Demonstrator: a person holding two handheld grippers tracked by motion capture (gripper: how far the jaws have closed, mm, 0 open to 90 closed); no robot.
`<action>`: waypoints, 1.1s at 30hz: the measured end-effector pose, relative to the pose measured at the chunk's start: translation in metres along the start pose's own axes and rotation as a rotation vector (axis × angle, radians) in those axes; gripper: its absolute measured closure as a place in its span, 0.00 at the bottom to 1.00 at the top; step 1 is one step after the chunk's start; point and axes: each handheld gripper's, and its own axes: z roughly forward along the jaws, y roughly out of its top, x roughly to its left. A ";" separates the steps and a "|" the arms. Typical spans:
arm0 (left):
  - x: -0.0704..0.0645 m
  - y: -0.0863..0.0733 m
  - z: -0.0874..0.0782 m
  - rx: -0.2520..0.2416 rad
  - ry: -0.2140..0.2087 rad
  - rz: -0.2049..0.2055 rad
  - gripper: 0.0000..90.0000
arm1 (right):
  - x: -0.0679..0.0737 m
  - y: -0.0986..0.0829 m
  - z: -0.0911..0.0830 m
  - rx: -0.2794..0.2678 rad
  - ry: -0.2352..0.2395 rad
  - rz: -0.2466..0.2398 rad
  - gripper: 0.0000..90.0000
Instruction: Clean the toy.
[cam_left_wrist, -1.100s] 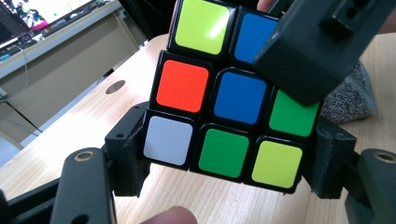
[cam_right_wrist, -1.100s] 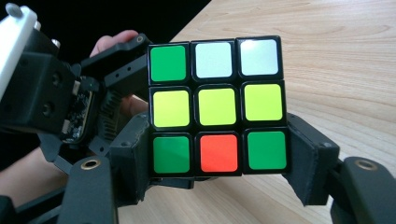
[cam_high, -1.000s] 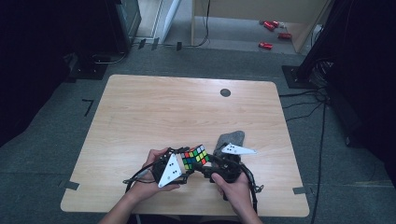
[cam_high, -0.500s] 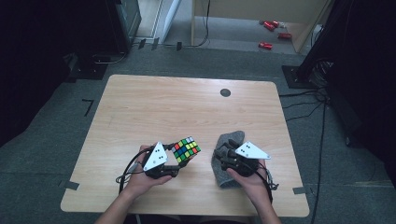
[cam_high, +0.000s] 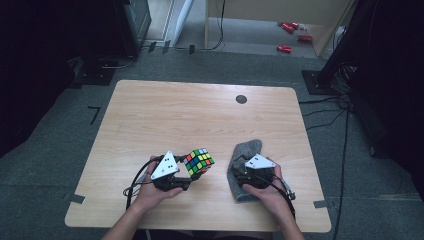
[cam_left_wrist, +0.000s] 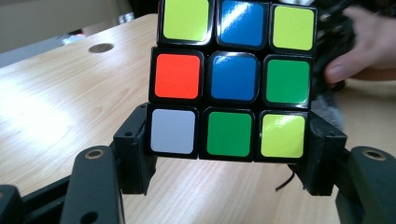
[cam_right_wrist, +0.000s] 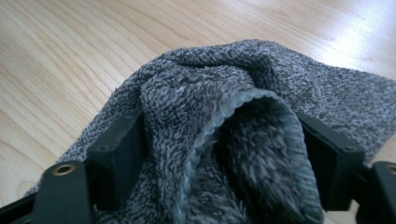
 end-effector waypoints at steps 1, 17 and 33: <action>0.000 0.000 0.000 0.000 -0.001 -0.002 0.38 | -0.001 -0.001 -0.001 -0.004 0.006 0.020 0.44; -0.003 -0.002 0.005 0.033 -0.027 0.002 0.38 | 0.021 0.028 -0.042 -0.268 0.123 0.083 0.84; -0.017 0.001 0.010 0.039 -0.080 0.061 0.38 | 0.048 0.042 -0.052 -0.386 0.306 0.214 0.83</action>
